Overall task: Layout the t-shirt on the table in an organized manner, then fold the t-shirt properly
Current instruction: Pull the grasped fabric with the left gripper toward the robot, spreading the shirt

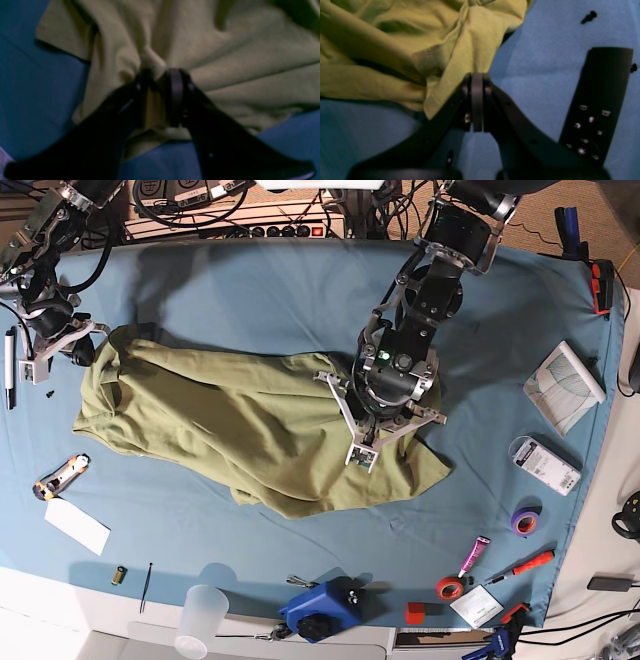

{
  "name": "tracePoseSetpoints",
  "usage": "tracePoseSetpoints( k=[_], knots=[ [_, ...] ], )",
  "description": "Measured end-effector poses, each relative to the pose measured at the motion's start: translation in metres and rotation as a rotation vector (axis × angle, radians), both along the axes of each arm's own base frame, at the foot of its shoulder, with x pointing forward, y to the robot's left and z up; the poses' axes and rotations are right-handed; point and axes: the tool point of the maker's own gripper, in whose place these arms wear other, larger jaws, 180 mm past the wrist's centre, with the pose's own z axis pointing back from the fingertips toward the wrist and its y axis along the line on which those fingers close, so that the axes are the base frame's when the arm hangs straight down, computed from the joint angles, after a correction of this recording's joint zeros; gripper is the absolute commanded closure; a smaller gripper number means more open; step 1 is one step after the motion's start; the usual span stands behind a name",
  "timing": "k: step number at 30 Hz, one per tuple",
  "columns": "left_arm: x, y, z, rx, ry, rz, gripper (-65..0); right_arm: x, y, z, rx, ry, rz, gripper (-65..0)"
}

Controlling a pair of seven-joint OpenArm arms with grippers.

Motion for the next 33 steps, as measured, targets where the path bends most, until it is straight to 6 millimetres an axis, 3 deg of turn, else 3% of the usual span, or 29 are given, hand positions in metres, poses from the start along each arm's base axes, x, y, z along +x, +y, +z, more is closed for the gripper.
tracePoseSetpoints(
  k=[6, 7, 9, 10, 27, 33],
  knots=[
    [0.0, -0.001, 0.0, -0.005, -0.002, -0.001, -16.8, 0.0, 0.0, 0.0, 0.0, 0.0, 0.0, 0.0],
    [0.001, -0.001, 0.001, -0.008, -0.008, -0.002, -14.1, 0.0, 0.0, 0.0, 0.0, 0.0, 0.0, 0.0],
    [0.001, -0.001, 0.002, -0.008, -0.015, -0.002, -1.0, 0.0, 0.0, 0.0, 0.0, 0.0, 0.0, 0.0],
    [0.001, -0.001, 0.001, -0.006, -0.015, -0.002, 0.0, 0.0, 0.0, 0.0, 0.0, 0.0, 0.0, 0.0],
    [-0.006, 0.002, -0.001, 0.012, 0.035, 0.005, 0.0, 0.0, 0.0, 0.0, 0.0, 0.0, 0.0, 0.0],
    [-0.015, 0.03, -0.003, 0.1, 0.023, 0.015, 0.0, 0.0, 0.0, 0.0, 0.0, 0.0, 0.0, 0.0]
  ],
)
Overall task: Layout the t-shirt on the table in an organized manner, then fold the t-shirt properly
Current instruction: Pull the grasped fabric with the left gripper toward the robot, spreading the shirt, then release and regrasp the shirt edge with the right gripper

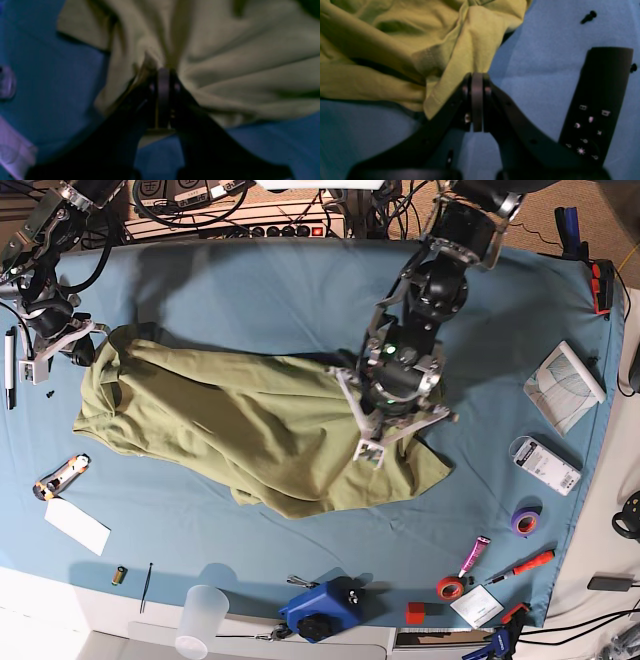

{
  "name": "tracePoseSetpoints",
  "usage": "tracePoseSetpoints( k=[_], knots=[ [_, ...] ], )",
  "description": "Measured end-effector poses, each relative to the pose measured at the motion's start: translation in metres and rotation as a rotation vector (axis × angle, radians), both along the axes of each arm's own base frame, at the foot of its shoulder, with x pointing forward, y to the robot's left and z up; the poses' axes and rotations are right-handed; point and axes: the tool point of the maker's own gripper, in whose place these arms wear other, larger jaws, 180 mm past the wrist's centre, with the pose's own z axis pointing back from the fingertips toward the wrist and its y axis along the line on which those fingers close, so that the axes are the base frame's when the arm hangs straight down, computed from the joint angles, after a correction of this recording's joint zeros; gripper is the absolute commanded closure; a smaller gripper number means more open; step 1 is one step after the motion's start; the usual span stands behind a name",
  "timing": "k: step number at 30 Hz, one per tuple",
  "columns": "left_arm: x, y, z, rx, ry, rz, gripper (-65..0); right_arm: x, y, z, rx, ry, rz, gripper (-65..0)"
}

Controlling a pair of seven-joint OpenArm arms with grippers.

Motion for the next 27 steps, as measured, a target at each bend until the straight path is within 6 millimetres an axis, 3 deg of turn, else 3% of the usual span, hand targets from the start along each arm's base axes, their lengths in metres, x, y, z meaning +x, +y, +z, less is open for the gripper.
tracePoseSetpoints(
  k=[5, 13, 27],
  knots=[
    [-0.029, 0.023, -0.003, 0.034, 0.007, -0.001, 0.0, 0.0, 0.0, 0.0, 0.001, 0.001, 0.0, 0.0],
    [-0.071, 0.029, 0.015, 0.001, -0.021, -0.024, 0.0, -0.007, 0.016, -0.006, 0.086, 0.054, 0.038, 0.0],
    [-0.101, 0.074, 0.002, 0.171, 0.005, -0.023, 0.0, -0.054, 0.027, -0.031, 0.142, 0.174, 0.058, 0.0]
  ],
)
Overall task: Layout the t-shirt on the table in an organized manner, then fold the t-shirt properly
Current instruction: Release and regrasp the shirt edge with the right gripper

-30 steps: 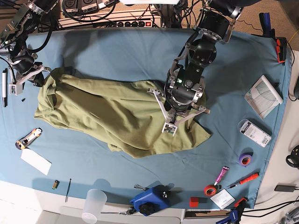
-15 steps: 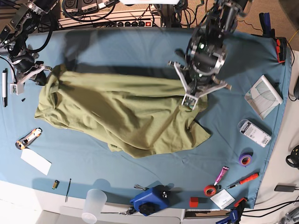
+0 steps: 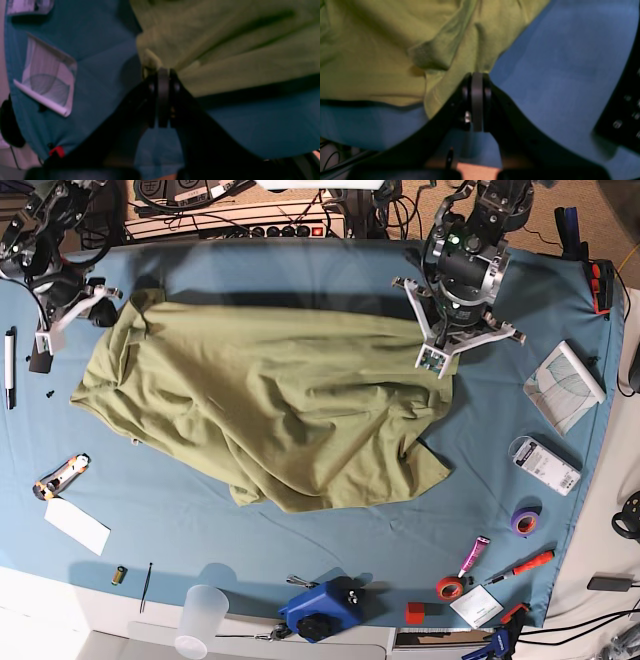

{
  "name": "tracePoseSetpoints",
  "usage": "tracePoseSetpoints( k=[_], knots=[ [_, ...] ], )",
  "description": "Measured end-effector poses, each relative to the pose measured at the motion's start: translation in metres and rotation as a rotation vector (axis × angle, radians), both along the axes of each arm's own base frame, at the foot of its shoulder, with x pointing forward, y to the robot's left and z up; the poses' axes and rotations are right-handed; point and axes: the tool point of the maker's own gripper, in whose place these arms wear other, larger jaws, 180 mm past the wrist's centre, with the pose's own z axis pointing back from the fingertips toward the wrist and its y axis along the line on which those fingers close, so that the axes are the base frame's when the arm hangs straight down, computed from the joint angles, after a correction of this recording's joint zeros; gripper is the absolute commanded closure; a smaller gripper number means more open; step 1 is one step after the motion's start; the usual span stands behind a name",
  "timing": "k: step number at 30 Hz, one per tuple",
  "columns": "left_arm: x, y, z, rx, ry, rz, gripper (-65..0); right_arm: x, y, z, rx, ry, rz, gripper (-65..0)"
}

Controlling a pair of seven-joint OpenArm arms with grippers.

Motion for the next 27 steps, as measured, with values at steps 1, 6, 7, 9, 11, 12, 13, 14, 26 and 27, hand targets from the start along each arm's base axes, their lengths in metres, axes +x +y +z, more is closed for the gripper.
tracePoseSetpoints(
  k=[1, 6, 7, 9, 11, 12, 13, 14, 26, 27],
  knots=[
    [-0.001, 0.001, -0.001, 0.005, 0.002, 0.001, 0.0, -0.003, 0.0, -0.001, 0.001, 0.008, 0.0, 0.0],
    [-0.012, 0.003, -0.006, 0.02, 0.025, 0.004, 0.0, -0.011, 0.009, -0.004, 0.027, 0.025, 0.051, 0.0],
    [-0.012, 0.003, -0.007, 0.02, 0.027, 0.004, 0.0, -0.011, 0.01, -0.004, 0.025, 0.021, 0.059, 0.0],
    [-0.012, 0.003, -0.007, 0.021, 0.027, 0.004, 0.0, -0.01, 0.01, -0.003, 0.026, 0.018, 0.059, 0.0],
    [-0.013, 0.003, -0.007, 0.021, 0.027, 0.004, 0.0, -0.01, 0.011, -0.003, 0.018, 0.011, 0.087, -2.6],
    [-0.013, 0.003, -0.007, 0.021, 0.027, 0.004, 0.0, -0.011, 0.012, -0.003, 0.016, 0.012, 0.099, -9.3],
    [-0.013, 0.003, -0.007, 0.021, 0.027, 0.004, 0.0, -0.011, 0.013, -0.003, 0.016, 0.01, 0.1, -15.9],
    [-0.012, 0.003, -0.007, 0.021, 0.027, 0.004, 0.0, -0.011, 0.013, -0.002, 0.015, 0.009, 0.102, -21.1],
    [-0.013, 0.003, -0.007, 0.021, 0.027, 0.004, 0.0, -0.003, -0.014, 0.045, 0.099, -0.186, -0.013, -25.1],
    [-0.012, 0.003, -0.007, 0.021, 0.027, 0.004, 0.0, 0.0, -0.02, 0.052, 0.09, -0.213, -0.032, -25.1]
  ],
)
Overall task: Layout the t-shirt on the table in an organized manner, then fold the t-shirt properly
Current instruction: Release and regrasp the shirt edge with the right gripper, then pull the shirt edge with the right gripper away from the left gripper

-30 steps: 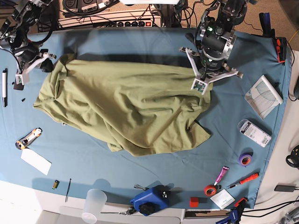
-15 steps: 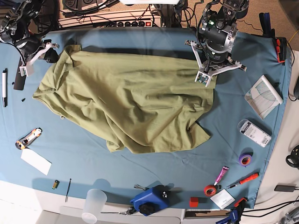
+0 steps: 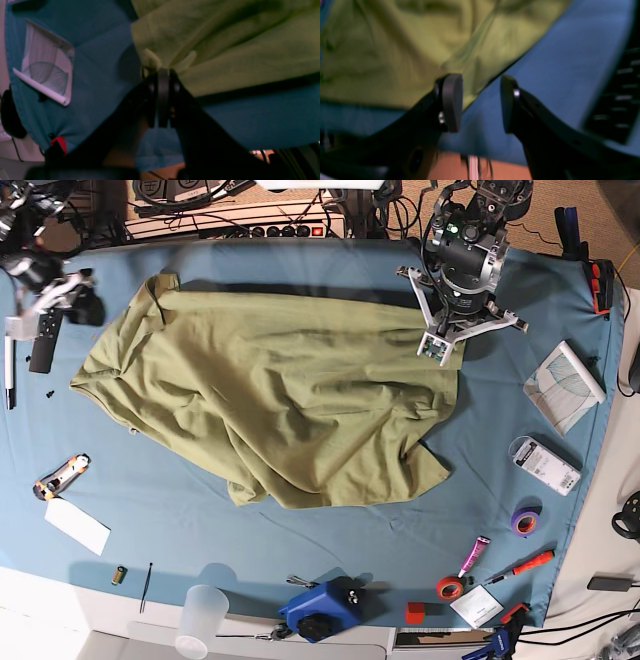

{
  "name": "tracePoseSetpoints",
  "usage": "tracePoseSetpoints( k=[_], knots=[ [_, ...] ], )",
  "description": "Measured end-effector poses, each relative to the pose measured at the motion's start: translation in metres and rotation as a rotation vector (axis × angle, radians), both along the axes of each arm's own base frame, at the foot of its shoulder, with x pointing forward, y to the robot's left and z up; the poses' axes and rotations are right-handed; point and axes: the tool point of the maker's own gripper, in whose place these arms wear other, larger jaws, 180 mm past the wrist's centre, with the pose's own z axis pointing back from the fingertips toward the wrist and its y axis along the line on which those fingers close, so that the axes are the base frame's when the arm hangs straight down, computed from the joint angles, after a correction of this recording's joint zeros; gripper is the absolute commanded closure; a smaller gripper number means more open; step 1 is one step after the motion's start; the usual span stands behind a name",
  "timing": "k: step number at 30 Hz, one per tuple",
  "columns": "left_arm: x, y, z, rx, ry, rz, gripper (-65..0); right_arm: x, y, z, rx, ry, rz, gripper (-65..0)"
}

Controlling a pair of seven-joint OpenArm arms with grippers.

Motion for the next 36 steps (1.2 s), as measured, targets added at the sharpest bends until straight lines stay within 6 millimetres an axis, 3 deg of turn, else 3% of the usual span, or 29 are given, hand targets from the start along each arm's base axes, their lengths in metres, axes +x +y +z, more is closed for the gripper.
tracePoseSetpoints(
  k=[5, 13, 16, 22, 28, 36],
  knots=[
    [0.002, -0.001, 0.001, -0.003, -0.011, -0.004, 0.0, 0.036, 0.003, 0.017, -0.021, -0.081, 0.018, -25.1],
    [0.002, -0.002, 0.002, -0.006, -0.017, -0.006, 0.0, 0.074, 0.035, -0.021, -0.193, 0.088, 0.142, -25.1],
    [0.006, -0.004, 0.004, -0.015, -0.04, -0.015, 0.0, 0.077, 0.044, -0.037, -0.255, 0.172, 0.16, -25.1],
    [0.007, -0.004, 0.005, -0.017, -0.047, -0.018, 0.0, 0.075, 0.035, -0.05, -0.338, 0.276, 0.097, -25.1],
    [0.008, -0.005, 0.006, -0.019, -0.055, -0.021, 0.0, 0.071, 0.035, -0.053, -0.334, 0.3, 0.093, -25.0],
    [0.008, -0.005, 0.006, -0.02, -0.057, -0.022, 0.0, 0.056, 0.03, -0.075, -0.303, 0.382, 0.069, -24.8]
  ],
)
